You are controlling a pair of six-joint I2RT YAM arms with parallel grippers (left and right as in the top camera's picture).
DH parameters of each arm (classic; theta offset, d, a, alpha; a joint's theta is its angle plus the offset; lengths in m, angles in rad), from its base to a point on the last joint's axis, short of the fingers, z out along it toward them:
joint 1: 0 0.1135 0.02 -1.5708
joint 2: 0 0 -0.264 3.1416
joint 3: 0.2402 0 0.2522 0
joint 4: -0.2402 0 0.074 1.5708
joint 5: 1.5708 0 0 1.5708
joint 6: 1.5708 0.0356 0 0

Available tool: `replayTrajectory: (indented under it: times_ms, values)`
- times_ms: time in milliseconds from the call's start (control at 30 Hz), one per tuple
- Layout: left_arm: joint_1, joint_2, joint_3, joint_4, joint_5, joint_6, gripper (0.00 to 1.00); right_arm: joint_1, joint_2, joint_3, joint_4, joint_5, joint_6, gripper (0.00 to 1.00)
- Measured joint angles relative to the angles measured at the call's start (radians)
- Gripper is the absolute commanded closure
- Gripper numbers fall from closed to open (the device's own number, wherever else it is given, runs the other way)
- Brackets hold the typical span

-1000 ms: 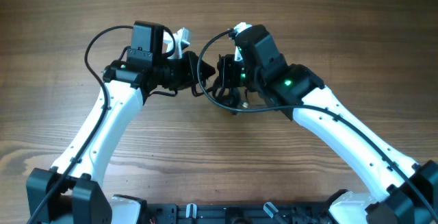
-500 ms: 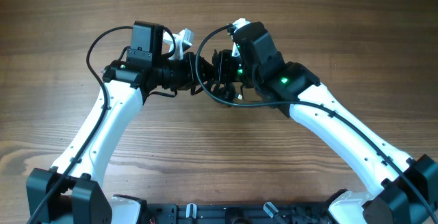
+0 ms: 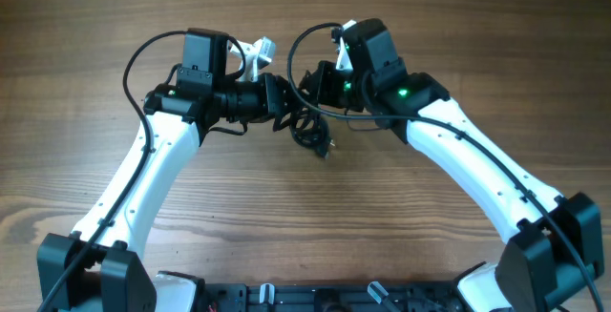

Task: Untangle cables

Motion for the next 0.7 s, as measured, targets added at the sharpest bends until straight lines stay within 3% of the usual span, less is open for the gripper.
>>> replayTrajectory:
  times_ms: [300,467,567,633,700]
  values:
    - [-0.003,0.000,0.000,-0.001,0.002,0.013,0.70,-0.009,0.000,0.000,0.095,-0.152,0.019,0.94]
    - [-0.031,0.000,0.000,-0.002,-0.024,0.023,0.80,-0.019,0.000,0.000,0.104,-0.214,0.045,0.94]
    - [-0.041,0.000,0.000,-0.001,-0.041,0.026,0.84,-0.022,0.002,0.000,0.096,-0.224,0.051,0.83]
    - [-0.042,0.000,-0.001,-0.002,-0.059,0.025,0.89,-0.023,0.002,0.000,0.089,-0.232,0.056,0.71]
    - [-0.042,0.000,-0.004,-0.003,-0.070,0.026,0.94,-0.024,0.002,0.000,0.077,-0.235,0.059,0.51]
